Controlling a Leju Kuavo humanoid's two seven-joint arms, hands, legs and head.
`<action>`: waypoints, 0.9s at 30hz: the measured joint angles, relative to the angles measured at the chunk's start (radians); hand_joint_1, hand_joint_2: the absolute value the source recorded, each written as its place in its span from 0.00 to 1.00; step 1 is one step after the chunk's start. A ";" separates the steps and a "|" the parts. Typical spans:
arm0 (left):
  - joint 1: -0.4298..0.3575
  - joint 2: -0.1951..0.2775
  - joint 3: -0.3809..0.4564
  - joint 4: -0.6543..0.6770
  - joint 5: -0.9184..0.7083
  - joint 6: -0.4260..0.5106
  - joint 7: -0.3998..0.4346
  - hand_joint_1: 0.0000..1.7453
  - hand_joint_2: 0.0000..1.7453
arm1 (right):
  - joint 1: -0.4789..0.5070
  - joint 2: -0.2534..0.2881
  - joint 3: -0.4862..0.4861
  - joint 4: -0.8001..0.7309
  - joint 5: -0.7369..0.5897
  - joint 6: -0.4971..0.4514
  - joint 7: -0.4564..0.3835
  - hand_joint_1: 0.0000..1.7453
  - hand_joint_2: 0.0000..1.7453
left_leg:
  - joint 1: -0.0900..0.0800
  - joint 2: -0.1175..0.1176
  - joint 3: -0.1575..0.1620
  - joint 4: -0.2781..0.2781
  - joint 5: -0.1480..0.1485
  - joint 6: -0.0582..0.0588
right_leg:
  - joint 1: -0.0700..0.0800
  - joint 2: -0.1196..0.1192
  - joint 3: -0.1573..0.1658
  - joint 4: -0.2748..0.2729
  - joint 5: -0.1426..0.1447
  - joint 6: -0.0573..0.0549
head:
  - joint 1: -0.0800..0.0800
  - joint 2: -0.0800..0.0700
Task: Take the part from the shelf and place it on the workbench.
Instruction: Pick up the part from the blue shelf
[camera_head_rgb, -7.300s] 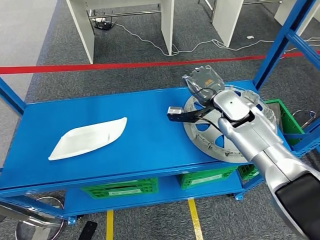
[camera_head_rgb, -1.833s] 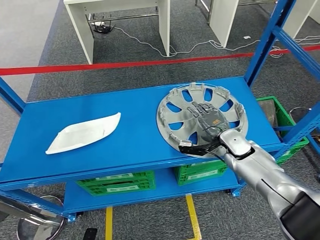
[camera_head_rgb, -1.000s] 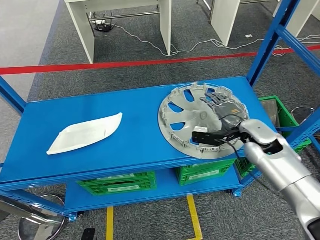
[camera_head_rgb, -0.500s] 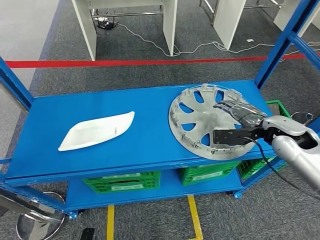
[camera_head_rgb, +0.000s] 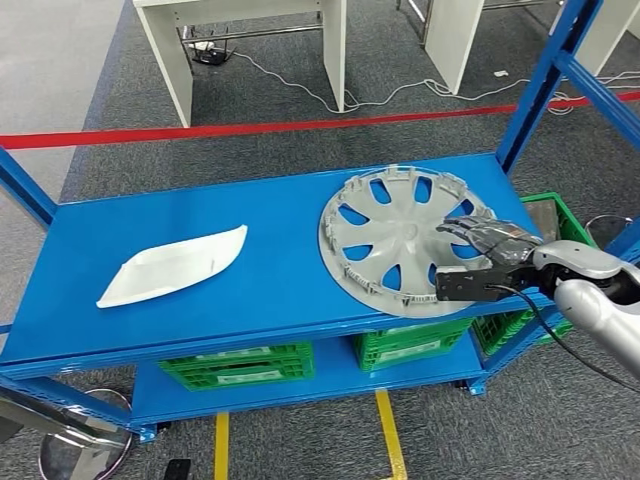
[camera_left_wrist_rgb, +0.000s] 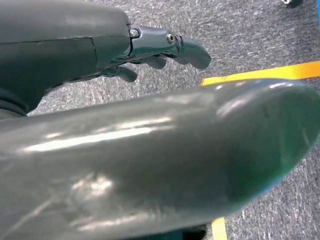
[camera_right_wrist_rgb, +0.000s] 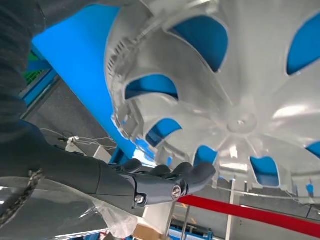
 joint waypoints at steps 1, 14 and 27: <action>0.000 0.000 0.000 0.000 -0.001 0.001 0.000 0.00 0.00 | 0.004 -0.001 0.005 0.000 0.000 -0.003 0.001 0.00 1.00 | 0.001 0.000 -0.030 0.065 -0.026 -0.003 | 0.001 0.000 0.000 0.000 0.000 -0.002 | 0.000 0.000; -0.005 -0.001 0.000 0.000 -0.024 0.001 0.003 0.00 0.00 | 0.044 0.060 0.074 0.115 0.053 -0.066 -0.009 0.00 1.00 | -0.003 -0.001 0.067 -0.164 0.099 0.050 | 0.006 -0.001 -0.040 0.061 -0.039 0.030 | 0.005 0.000; -0.005 -0.001 0.000 0.000 -0.037 -0.002 0.010 0.00 0.00 | 0.078 0.172 0.102 0.258 0.096 -0.126 -0.028 0.00 1.00 | -0.008 0.000 0.058 -0.135 0.080 0.021 | 0.005 0.006 0.006 0.004 -0.011 0.010 | 0.010 0.000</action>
